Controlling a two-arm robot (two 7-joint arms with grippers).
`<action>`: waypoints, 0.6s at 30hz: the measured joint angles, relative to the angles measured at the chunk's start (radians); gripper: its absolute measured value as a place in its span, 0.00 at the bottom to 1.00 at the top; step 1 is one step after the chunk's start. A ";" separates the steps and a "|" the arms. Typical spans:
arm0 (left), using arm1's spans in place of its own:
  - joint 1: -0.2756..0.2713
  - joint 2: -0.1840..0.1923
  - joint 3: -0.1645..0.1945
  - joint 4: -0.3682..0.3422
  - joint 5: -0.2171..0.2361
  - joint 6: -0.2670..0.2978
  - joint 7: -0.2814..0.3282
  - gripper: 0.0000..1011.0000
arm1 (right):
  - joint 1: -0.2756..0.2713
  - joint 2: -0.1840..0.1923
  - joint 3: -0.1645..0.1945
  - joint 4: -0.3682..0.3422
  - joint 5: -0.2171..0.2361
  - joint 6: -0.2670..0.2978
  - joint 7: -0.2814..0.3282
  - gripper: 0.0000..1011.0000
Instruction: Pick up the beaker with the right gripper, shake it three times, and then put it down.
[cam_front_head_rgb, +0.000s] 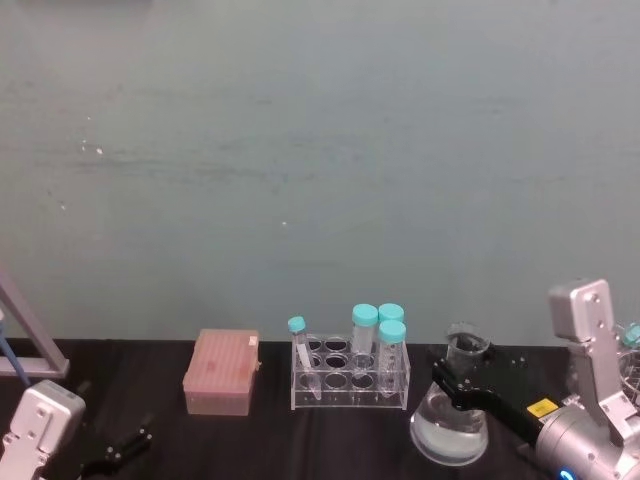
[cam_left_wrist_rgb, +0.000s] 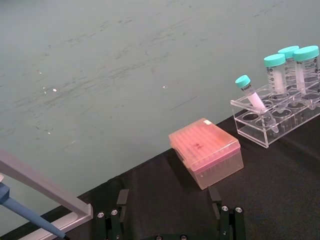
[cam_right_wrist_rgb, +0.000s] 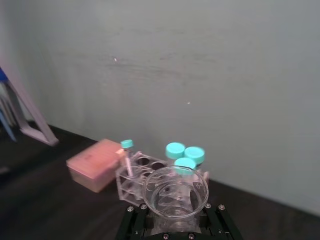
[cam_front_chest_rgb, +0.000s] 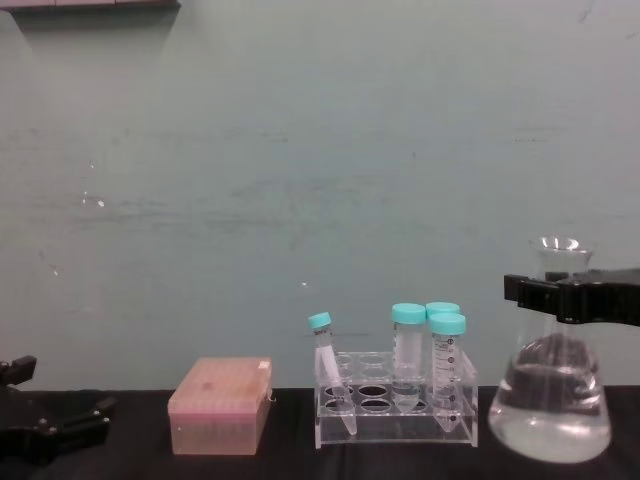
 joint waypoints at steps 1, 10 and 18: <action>0.000 0.000 0.000 0.000 0.000 0.000 0.000 0.99 | -0.004 -0.005 0.007 0.000 0.020 0.007 0.005 0.44; 0.000 0.000 0.000 0.000 0.000 0.000 0.000 0.99 | -0.056 -0.189 0.185 -0.029 0.428 0.221 0.020 0.44; 0.000 0.000 0.000 0.000 0.000 0.000 0.000 0.99 | -0.077 -0.322 0.286 -0.050 0.662 0.362 -0.076 0.44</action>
